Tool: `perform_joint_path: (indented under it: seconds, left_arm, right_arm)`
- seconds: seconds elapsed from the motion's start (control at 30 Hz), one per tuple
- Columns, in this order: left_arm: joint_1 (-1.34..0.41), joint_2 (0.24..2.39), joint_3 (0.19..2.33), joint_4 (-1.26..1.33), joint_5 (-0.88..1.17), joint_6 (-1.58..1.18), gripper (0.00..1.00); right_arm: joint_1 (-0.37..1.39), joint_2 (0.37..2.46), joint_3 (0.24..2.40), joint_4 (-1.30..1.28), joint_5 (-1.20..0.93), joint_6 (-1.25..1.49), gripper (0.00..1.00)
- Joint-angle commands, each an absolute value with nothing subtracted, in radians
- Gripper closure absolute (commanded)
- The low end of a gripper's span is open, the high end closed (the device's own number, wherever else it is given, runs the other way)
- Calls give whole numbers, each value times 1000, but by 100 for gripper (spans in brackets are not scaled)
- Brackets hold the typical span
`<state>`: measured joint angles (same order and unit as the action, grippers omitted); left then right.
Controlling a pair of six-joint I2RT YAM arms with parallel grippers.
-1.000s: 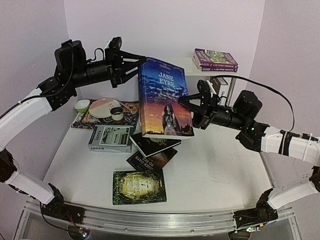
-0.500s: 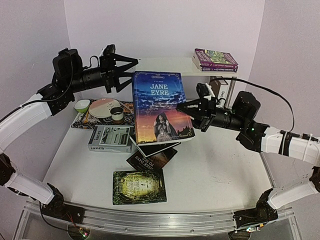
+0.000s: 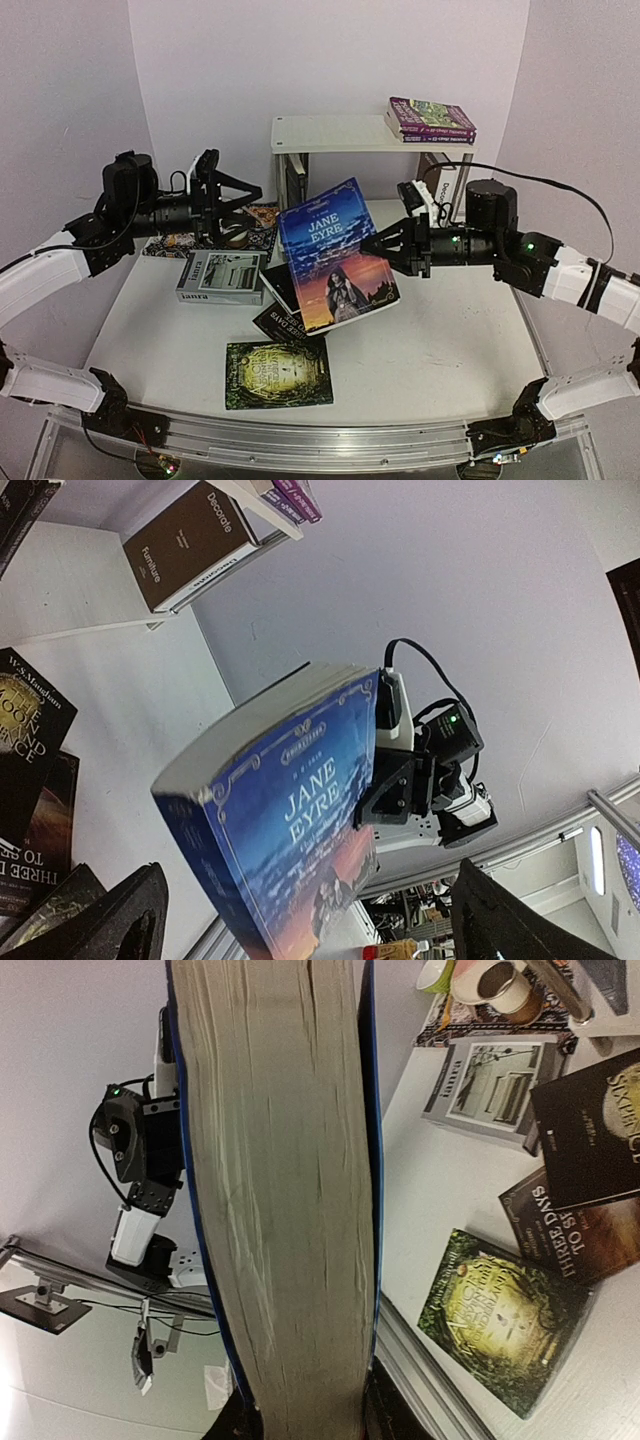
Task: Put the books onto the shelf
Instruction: Pass from the left arm to the right, then pass from the right arm to the left
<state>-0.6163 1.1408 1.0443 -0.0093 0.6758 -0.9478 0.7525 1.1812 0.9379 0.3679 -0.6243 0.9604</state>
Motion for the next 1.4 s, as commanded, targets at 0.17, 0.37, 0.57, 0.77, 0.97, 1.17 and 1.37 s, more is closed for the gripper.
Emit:
perform_joint_path:
  seconds: [0.17, 0.37, 0.57, 0.77, 0.97, 1.17, 1.37]
  left_arm:
    - [-625, 1047, 926, 26, 612, -911, 1]
    - [-689, 1105, 954, 28, 593, -899, 4]
    - [-775, 1129, 991, 43, 495, -883, 9]
    - [-783, 1162, 1005, 94, 491, -939, 21]
    - [-788, 1192, 1007, 191, 526, -1004, 25]
    - [-791, 1204, 994, 332, 555, -1073, 24]
    - [-792, 1180, 968, 385, 542, -1085, 19]
  right_arm:
    - [747, 1093, 1076, 426, -571, 843, 99]
    - [747, 1086, 1104, 445, -536, 839, 99]
    - [748, 1090, 1136, 505, -503, 868, 99]
    - [748, 1120, 1172, 573, -494, 920, 100]
    - [747, 1154, 1194, 648, -491, 969, 100]
    - [747, 1181, 1205, 698, -495, 1000, 100]
    - [747, 1172, 1190, 710, -479, 998, 100]
